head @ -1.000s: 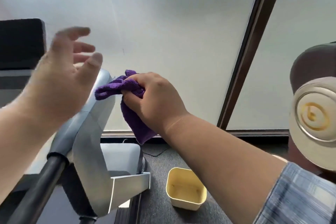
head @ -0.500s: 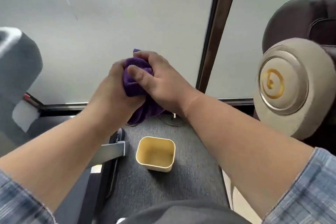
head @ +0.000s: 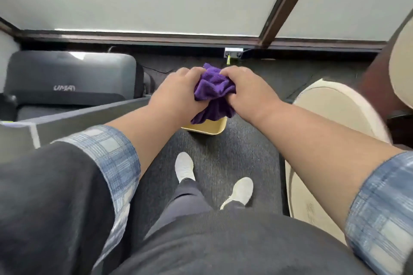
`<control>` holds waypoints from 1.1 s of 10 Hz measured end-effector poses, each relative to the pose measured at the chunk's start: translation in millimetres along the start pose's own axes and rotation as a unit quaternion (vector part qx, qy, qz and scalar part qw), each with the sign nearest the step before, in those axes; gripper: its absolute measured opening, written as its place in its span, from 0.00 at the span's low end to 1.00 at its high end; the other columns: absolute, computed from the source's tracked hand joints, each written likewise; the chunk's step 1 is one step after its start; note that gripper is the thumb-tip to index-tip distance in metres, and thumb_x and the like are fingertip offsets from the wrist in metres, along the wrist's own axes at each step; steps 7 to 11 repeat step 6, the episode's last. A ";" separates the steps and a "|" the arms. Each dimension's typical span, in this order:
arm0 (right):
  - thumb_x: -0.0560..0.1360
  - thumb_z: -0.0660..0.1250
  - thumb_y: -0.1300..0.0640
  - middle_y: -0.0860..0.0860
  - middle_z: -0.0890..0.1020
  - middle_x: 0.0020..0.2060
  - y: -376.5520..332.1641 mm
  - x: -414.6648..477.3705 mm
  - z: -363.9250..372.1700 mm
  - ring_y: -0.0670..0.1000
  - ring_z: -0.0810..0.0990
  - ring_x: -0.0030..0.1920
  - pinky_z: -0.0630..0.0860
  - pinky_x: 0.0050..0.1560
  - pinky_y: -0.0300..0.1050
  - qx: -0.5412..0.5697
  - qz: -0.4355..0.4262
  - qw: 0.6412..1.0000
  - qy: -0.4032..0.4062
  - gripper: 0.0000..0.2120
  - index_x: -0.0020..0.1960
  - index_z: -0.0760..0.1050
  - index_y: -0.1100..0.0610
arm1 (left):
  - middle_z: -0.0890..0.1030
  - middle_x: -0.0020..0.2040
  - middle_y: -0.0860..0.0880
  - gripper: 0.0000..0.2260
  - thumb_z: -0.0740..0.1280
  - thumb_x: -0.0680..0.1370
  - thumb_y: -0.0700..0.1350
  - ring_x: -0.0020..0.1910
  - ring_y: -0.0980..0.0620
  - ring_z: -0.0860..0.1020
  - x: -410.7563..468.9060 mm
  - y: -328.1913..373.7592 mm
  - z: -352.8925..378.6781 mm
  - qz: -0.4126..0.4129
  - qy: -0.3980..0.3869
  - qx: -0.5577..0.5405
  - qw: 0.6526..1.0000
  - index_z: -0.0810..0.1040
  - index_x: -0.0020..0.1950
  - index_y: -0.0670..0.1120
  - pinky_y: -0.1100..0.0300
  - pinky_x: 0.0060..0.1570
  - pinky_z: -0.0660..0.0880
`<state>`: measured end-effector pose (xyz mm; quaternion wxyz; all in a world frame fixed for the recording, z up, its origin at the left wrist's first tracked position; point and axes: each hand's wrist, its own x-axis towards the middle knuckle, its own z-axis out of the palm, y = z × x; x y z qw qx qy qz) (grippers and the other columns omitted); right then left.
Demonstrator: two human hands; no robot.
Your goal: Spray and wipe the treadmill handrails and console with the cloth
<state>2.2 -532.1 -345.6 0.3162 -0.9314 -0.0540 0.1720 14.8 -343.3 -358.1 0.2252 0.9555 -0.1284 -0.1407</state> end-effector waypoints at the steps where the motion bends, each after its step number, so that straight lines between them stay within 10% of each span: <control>1: 0.72 0.62 0.60 0.54 0.76 0.52 9.6 18.3 37.3 0.58 0.76 0.55 0.74 0.57 0.54 0.018 0.046 0.999 0.009 0.18 0.60 0.76 0.50 | 0.77 0.54 0.48 0.25 0.66 0.68 0.54 0.54 0.44 0.75 14.6 -23.4 19.4 0.003 -0.050 -0.014 0.999 0.71 0.64 0.54 0.51 0.53 0.74; 5: 0.75 0.72 0.54 0.57 0.62 0.77 46.8 54.9 100.2 0.54 0.62 0.77 0.59 0.74 0.43 -0.052 0.165 0.967 -0.188 0.38 0.80 0.58 0.55 | 0.65 0.74 0.47 0.41 0.73 0.71 0.54 0.68 0.41 0.70 50.4 -120.7 54.0 -0.018 -0.299 0.139 0.944 0.54 0.79 0.54 0.48 0.65 0.70; 11: 0.78 0.69 0.52 0.55 0.64 0.77 38.6 45.5 87.7 0.55 0.66 0.75 0.62 0.73 0.45 -0.080 0.184 0.966 -0.165 0.32 0.79 0.61 0.54 | 0.65 0.74 0.47 0.38 0.70 0.73 0.54 0.69 0.43 0.69 36.9 -119.2 41.5 -0.017 -0.282 0.135 0.950 0.54 0.79 0.54 0.47 0.64 0.70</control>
